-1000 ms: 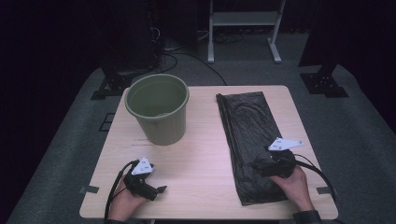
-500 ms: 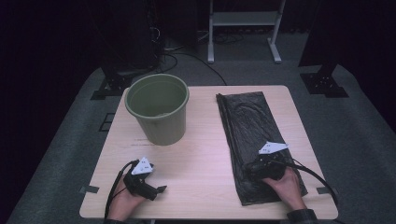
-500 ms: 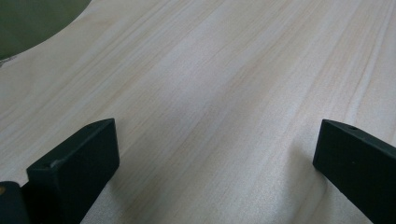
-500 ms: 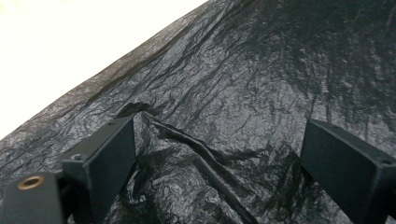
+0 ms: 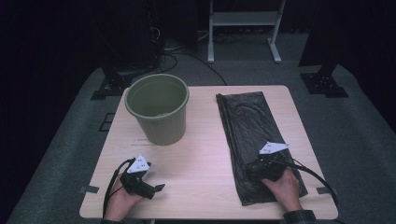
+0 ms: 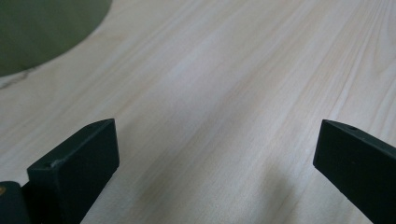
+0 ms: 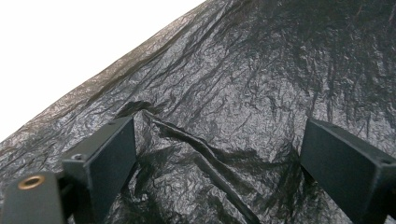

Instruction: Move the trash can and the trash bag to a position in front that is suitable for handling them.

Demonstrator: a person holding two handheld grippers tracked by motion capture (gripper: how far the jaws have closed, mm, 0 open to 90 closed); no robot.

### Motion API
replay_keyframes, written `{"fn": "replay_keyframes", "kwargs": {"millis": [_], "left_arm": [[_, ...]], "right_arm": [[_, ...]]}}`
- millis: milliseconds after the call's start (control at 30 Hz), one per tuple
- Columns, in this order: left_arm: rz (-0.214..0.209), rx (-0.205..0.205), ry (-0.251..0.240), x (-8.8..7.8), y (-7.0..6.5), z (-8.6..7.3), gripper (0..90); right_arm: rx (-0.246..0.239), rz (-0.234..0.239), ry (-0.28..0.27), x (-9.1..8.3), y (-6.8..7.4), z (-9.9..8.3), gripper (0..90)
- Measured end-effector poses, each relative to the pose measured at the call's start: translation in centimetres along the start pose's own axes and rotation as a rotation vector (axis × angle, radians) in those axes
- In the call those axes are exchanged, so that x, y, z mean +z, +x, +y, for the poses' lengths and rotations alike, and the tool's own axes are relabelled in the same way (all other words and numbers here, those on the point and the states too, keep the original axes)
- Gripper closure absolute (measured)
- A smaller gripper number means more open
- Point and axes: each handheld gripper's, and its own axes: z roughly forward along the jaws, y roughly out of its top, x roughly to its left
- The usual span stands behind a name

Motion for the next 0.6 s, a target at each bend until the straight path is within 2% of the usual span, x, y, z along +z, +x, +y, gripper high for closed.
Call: {"fn": "replay_keyframes", "kwargs": {"millis": [67,233,433,600], "left_arm": [[0.002,-0.011,-0.005,-0.2,0.1,0.2,0.0],[0.01,-0.033,-0.029,-2.0,0.5,1.4,0.0],[0.006,-0.032,-0.021,-3.3,0.9,2.7,0.0],[0.004,-0.033,-0.055,-5.1,1.5,4.6,0.0]], "right_arm": [[0.001,0.0,0.0,0.0,0.0,0.0,9.3],[0.0,0.001,0.0,0.0,0.0,0.0,9.6],[0.0,0.001,0.0,0.0,0.0,0.0,9.6],[0.001,0.001,0.0,0.0,0.0,0.0,9.7]]}}
